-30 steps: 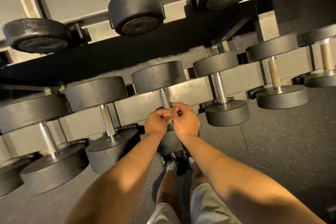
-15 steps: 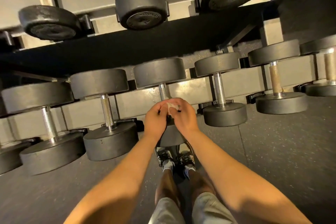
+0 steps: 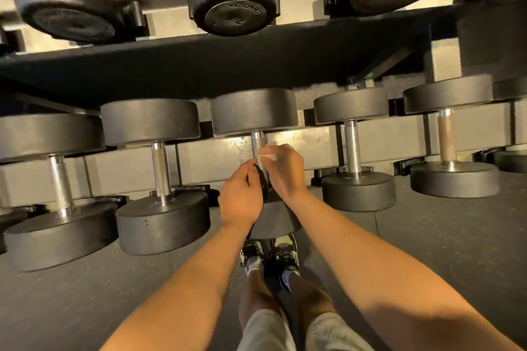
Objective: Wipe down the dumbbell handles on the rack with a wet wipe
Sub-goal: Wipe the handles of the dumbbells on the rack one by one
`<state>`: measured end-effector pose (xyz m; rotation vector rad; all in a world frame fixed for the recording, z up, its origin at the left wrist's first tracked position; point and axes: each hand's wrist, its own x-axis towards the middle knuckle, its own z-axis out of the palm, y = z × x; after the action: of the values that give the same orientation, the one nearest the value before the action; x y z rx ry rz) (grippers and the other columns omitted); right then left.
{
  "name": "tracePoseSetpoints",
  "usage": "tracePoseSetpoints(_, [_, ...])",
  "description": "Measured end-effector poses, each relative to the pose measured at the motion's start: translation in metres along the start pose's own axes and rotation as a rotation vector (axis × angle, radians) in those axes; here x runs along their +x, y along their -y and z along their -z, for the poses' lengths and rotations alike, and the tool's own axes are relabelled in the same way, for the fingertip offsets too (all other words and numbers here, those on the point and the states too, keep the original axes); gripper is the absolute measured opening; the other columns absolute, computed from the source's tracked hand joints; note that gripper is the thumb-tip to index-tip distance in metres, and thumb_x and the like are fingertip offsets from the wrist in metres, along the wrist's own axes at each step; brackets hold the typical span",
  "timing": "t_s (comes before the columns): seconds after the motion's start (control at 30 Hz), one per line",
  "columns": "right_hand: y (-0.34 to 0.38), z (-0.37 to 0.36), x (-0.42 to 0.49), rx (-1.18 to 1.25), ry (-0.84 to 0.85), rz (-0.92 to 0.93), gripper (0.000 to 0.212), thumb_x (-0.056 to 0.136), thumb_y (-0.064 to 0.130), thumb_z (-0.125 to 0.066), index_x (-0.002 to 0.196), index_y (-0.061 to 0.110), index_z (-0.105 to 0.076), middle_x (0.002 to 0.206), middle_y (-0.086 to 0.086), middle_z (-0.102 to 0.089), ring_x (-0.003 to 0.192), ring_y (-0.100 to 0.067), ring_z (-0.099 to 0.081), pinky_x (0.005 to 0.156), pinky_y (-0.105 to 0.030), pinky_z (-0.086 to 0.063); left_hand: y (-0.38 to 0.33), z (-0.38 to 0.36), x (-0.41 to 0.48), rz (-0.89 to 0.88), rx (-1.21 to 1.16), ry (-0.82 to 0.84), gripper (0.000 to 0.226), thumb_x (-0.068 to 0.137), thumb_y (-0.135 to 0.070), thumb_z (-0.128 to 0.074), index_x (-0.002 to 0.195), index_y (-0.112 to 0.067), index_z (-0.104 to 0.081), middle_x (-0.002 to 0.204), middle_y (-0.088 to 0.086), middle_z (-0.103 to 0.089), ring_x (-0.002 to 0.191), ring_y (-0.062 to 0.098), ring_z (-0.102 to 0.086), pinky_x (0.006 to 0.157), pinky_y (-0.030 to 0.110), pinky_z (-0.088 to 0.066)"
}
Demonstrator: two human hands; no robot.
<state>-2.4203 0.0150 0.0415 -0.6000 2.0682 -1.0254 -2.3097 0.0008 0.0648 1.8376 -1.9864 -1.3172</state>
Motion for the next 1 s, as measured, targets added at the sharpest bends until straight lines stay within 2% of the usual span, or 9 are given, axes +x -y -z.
tracePoseSetpoints(0.17, [0.010, 0.003, 0.003, -0.029, -0.033, 0.064, 0.021, 0.095, 0.003, -0.062, 0.109, 0.010, -0.076, 0.109, 0.004, -0.068, 0.103, -0.007, -0.061, 0.092, -0.011, -0.046, -0.003, 0.002, -0.002, 0.036, -0.017, 0.012, 0.040, 0.108, -0.038, -0.033, 0.139, -0.039, -0.057, 0.117, -0.010, -0.070, 0.100, 0.010, -0.062, 0.093, 0.033, -0.053])
tracePoseSetpoints(0.27, [0.024, -0.001, 0.011, -0.006, -0.094, 0.088, 0.022, 0.099, 0.008, -0.055, 0.105, 0.010, -0.076, 0.105, 0.008, -0.067, 0.099, -0.004, -0.061, 0.079, 0.002, -0.039, -0.004, 0.003, -0.002, 0.054, -0.043, 0.002, 0.039, 0.108, -0.035, -0.034, 0.141, -0.037, -0.056, 0.119, -0.010, -0.068, 0.100, 0.006, -0.056, 0.092, 0.024, -0.045])
tracePoseSetpoints(0.4, [0.009, -0.001, 0.000, -0.056, 0.040, 0.009, 0.032, 0.103, 0.006, -0.048, 0.128, 0.011, -0.068, 0.132, 0.000, -0.062, 0.115, 0.000, -0.050, 0.082, 0.012, -0.026, -0.005, 0.002, -0.003, 0.064, -0.055, -0.010, 0.038, 0.108, -0.034, -0.036, 0.138, -0.037, -0.059, 0.115, -0.005, -0.070, 0.097, 0.008, -0.057, 0.087, 0.024, -0.044])
tracePoseSetpoints(0.47, [-0.002, 0.001, -0.007, -0.119, 0.067, -0.017, 0.030, 0.102, 0.006, -0.052, 0.125, 0.012, -0.069, 0.133, -0.002, -0.063, 0.113, -0.001, -0.053, 0.081, 0.011, -0.028, -0.006, 0.002, -0.003, 0.068, -0.065, -0.002, 0.037, 0.108, -0.035, -0.037, 0.136, -0.037, -0.061, 0.112, -0.006, -0.070, 0.096, 0.008, -0.059, 0.086, 0.023, -0.044])
tracePoseSetpoints(0.57, [0.001, 0.004, -0.004, -0.117, 0.014, -0.011, 0.022, 0.098, -0.001, -0.057, 0.113, -0.003, -0.072, 0.123, -0.016, -0.067, 0.088, 0.006, -0.061, 0.077, 0.004, -0.038, -0.002, 0.001, -0.003, 0.065, -0.072, 0.005, 0.037, 0.108, -0.036, -0.037, 0.136, -0.037, -0.060, 0.108, -0.012, -0.067, 0.097, 0.006, -0.059, 0.086, 0.021, -0.042])
tracePoseSetpoints(0.7, [0.019, -0.002, 0.009, -0.071, -0.059, 0.021, 0.021, 0.098, 0.005, -0.056, 0.106, 0.004, -0.075, 0.107, 0.000, -0.071, 0.092, -0.006, -0.063, 0.070, 0.000, -0.041, 0.000, 0.000, 0.000, 0.068, -0.087, -0.008, 0.037, 0.109, -0.035, -0.036, 0.138, -0.037, -0.058, 0.103, -0.017, -0.062, 0.095, 0.002, -0.055, 0.087, 0.021, -0.040])
tracePoseSetpoints(0.8, [0.013, -0.003, 0.000, -0.050, 0.007, -0.036, 0.020, 0.099, 0.008, -0.057, 0.103, 0.011, -0.077, 0.096, 0.010, -0.065, 0.082, 0.000, -0.060, 0.074, -0.002, -0.042, -0.001, 0.000, -0.001, 0.079, -0.085, -0.008, 0.035, 0.109, -0.034, -0.037, 0.135, -0.039, -0.060, 0.090, -0.021, -0.060, 0.080, -0.004, -0.054, 0.076, 0.016, -0.041])
tracePoseSetpoints(0.9, [0.001, -0.001, -0.013, -0.092, 0.095, -0.092, 0.023, 0.099, 0.011, -0.056, 0.103, 0.017, -0.078, 0.101, 0.004, -0.073, 0.090, -0.012, -0.067, 0.079, -0.018, -0.055, -0.003, 0.001, -0.003, 0.077, -0.089, -0.018, 0.032, 0.109, -0.033, -0.038, 0.128, -0.041, -0.063, 0.079, -0.028, -0.054, 0.075, -0.008, -0.053, 0.071, 0.013, -0.043])
tracePoseSetpoints(1.0, [0.008, 0.003, -0.010, -0.161, 0.072, 0.015, 0.024, 0.101, 0.013, -0.055, 0.114, 0.015, -0.076, 0.111, 0.000, -0.074, 0.098, -0.009, -0.065, 0.074, 0.000, -0.041, -0.003, 0.001, -0.004, 0.082, -0.094, -0.023, 0.034, 0.109, -0.036, -0.037, 0.132, -0.037, -0.061, 0.087, -0.026, -0.056, 0.079, -0.003, -0.054, 0.075, 0.018, -0.041])
